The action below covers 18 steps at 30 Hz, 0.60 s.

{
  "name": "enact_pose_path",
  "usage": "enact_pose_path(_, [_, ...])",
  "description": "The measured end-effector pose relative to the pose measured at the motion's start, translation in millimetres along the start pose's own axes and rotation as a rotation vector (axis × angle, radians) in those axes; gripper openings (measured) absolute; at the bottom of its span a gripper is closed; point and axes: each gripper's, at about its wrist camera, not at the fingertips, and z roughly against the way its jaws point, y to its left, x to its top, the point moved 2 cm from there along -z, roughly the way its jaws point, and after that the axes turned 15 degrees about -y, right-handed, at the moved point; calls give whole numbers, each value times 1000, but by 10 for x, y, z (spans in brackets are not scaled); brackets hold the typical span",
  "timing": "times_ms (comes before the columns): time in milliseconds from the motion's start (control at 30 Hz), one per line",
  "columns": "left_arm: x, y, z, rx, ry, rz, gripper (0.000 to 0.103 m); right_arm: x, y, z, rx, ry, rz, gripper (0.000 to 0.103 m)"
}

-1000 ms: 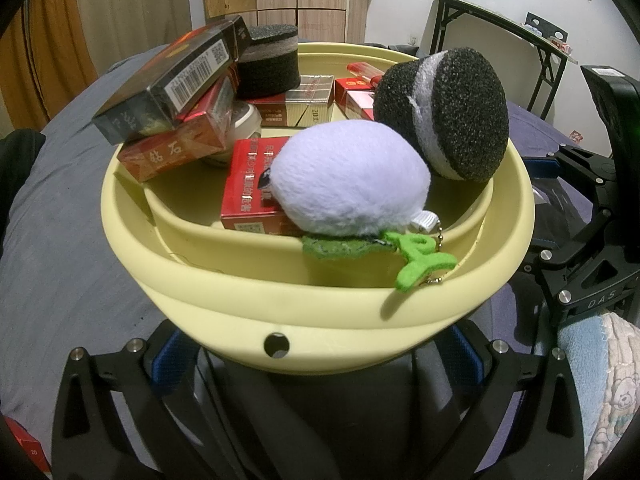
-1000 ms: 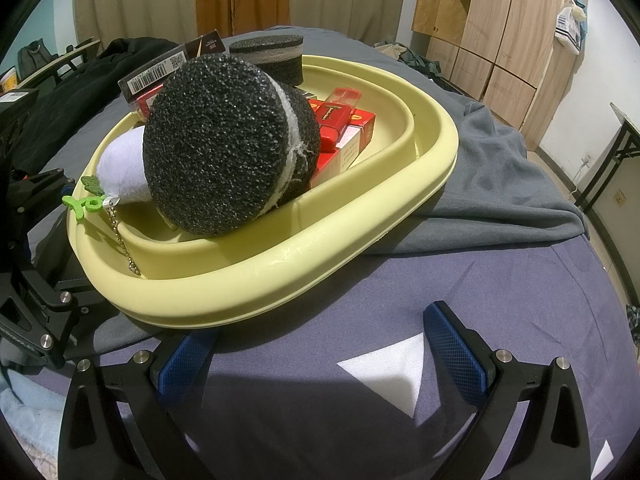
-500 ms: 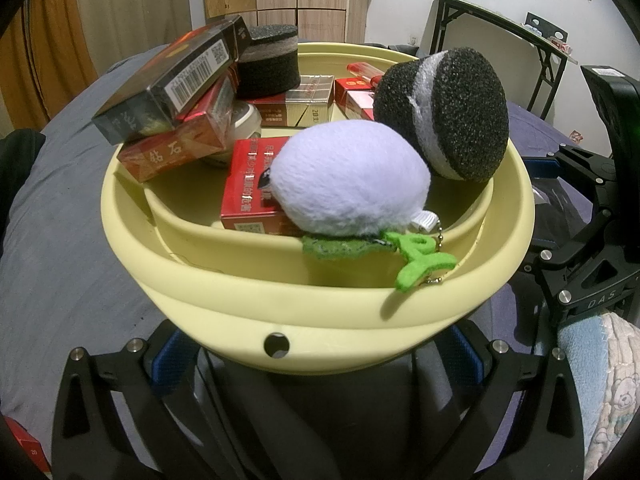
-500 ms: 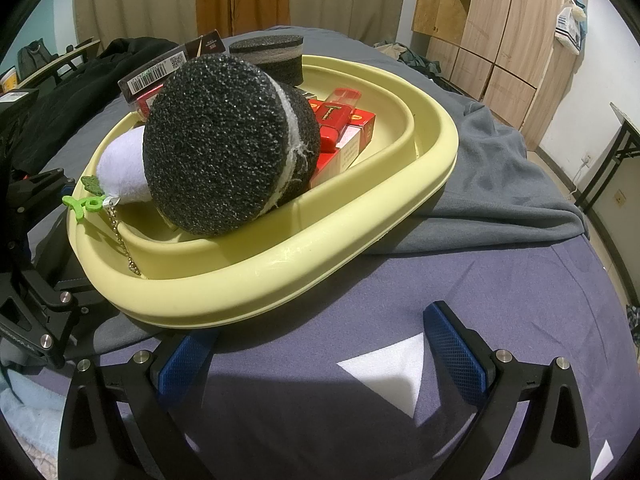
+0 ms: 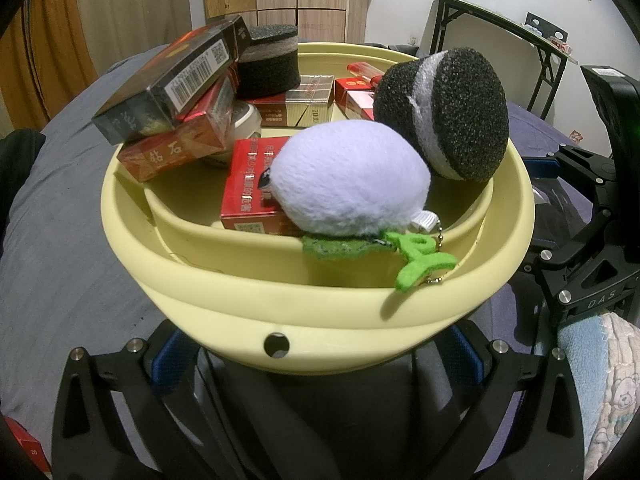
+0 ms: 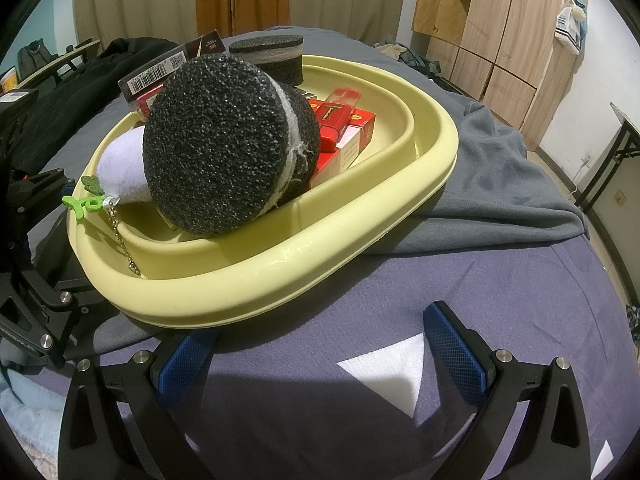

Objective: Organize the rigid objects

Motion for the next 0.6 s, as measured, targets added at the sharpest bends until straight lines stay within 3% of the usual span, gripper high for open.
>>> enact_pose_path(600, [16,13,-47,5,4,3,103,0,5,4,0,0,0,103])
